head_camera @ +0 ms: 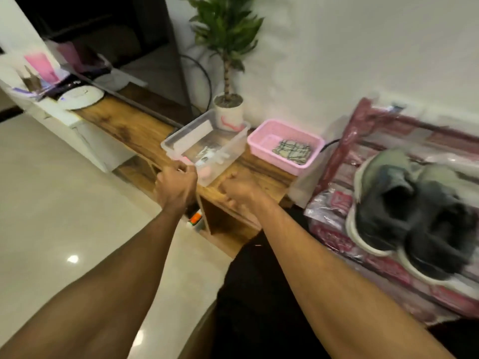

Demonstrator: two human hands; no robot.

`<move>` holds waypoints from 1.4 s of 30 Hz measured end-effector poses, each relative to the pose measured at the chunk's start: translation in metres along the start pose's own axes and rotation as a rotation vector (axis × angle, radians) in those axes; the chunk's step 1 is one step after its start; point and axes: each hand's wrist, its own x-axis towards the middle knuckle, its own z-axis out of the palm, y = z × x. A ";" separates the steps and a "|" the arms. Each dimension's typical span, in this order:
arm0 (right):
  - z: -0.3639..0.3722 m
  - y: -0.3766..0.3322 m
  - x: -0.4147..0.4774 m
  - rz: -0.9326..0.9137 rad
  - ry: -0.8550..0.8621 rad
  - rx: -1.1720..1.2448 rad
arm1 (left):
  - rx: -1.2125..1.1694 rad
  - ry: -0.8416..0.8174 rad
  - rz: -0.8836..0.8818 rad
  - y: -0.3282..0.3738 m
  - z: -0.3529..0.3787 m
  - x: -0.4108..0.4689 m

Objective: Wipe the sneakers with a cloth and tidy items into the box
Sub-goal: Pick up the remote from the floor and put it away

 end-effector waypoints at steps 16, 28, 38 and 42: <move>-0.280 0.000 -0.153 -0.296 0.960 0.290 | -0.406 -0.299 0.681 0.293 0.067 -0.185; -0.413 0.172 -0.333 -0.087 1.449 0.386 | -0.484 -1.011 0.997 0.339 0.148 -0.441; -0.391 0.348 -0.404 0.238 1.632 0.595 | -0.184 -1.414 0.991 0.267 0.210 -0.586; -0.367 0.420 -0.414 0.397 1.674 0.717 | -0.040 -1.524 1.031 0.226 0.241 -0.618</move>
